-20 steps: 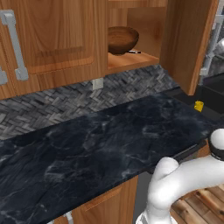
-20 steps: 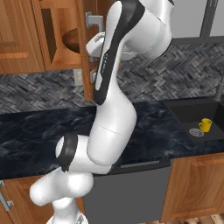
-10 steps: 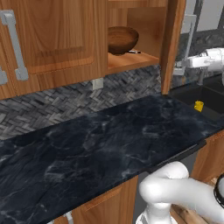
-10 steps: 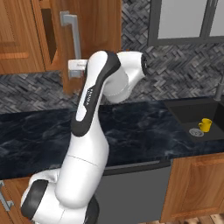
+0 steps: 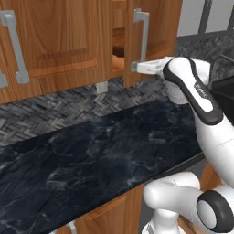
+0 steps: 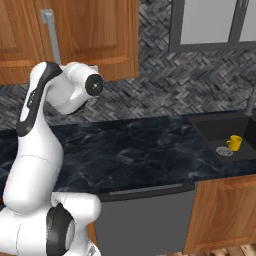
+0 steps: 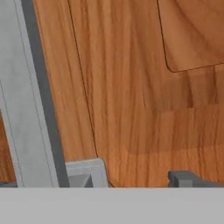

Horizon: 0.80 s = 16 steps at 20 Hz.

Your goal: Pick the mug and place it in the sink. Pick the bowl and place it in the open cabinet and then close the cabinet.

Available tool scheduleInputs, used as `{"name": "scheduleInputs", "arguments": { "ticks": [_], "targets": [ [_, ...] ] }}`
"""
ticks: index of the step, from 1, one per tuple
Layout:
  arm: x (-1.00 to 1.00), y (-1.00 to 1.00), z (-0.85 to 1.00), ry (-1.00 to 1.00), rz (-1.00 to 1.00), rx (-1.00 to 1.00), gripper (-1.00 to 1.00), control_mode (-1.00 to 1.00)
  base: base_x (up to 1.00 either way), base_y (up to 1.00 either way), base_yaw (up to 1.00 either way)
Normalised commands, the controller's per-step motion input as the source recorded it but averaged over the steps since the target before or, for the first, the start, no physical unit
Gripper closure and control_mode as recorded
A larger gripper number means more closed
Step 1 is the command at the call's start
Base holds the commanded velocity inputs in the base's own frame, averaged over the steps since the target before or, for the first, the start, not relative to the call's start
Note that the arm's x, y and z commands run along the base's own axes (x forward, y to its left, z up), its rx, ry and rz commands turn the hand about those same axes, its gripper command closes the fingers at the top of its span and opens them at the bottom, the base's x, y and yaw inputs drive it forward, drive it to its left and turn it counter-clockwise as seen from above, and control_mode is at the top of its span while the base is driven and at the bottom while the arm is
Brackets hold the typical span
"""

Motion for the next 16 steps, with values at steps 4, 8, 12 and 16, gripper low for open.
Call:
{"name": "scheduleInputs", "arguments": {
  "ticks": [4,8,12,16],
  "targets": [
    [0.99,0.58,0.84,0.33,-0.23,-0.25,-1.00,-1.00,0.00,0.00,0.00],
    [0.74,0.36,0.44,0.14,-0.15,-0.24,-1.00,-1.00,0.00,0.00,0.00],
    [0.57,0.39,0.02,-0.07,-0.05,-0.18,-1.00,-1.00,0.00,0.00,0.00],
    [0.48,0.40,-0.33,-0.24,0.00,-0.06,-1.00,-1.00,0.00,0.00,0.00]
  ]
}}
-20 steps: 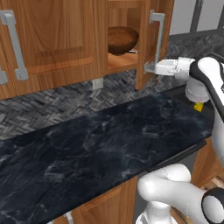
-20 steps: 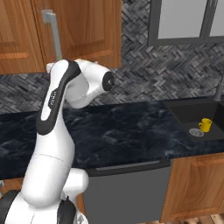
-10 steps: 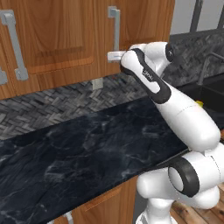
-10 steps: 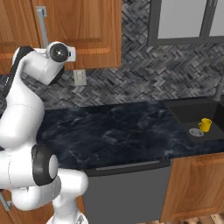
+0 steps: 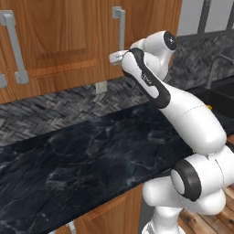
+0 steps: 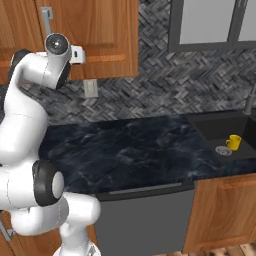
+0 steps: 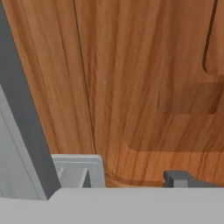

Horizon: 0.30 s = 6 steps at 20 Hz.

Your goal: Pick the mug and place it in the sink. Pick the bowl and place it in the open cabinet and then close the cabinet.

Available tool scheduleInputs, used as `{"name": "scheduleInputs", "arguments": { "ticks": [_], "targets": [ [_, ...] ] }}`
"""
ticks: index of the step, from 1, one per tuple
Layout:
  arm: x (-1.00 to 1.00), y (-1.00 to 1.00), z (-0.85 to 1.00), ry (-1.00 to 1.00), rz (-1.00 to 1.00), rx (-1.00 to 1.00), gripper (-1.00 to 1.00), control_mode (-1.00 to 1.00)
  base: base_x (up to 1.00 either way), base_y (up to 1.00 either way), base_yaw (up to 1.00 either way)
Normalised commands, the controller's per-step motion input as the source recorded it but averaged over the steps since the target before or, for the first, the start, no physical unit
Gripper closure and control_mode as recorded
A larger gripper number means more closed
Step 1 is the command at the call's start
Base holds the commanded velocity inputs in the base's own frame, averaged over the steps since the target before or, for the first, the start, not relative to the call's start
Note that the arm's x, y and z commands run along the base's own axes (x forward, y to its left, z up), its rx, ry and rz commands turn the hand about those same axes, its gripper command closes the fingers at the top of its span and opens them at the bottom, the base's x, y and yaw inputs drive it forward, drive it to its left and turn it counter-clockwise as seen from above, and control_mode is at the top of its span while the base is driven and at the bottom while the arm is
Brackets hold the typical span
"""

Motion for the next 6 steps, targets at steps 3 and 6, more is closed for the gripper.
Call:
{"name": "scheduleInputs", "arguments": {
  "ticks": [3,6],
  "targets": [
    [0.65,0.48,-0.66,-0.27,0.08,0.00,-1.00,-1.00,0.00,0.00,0.00],
    [0.70,0.53,-0.98,-0.34,0.06,0.00,-1.00,-1.00,0.00,0.00,0.00]
  ]
}}
